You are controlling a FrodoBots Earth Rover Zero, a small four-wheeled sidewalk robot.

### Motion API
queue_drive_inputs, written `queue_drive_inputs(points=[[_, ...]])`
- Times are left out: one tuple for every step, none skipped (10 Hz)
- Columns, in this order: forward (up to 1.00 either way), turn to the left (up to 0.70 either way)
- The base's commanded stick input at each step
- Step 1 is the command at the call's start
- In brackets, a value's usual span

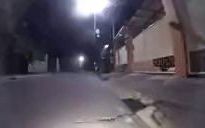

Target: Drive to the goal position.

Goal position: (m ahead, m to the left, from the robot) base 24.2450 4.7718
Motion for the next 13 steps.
queue_drive_inputs(points=[[0.7,0.0],[0.7,0.0],[0.7,0.0],[0.7,0.0],[0.7,0.0],[0.7,0.0],[0.7,0.0],[0.7,0.0],[0.7,0.0],[0.7,0.0],[0.7,0.0],[0.7,0.0],[0.7,0.0]])
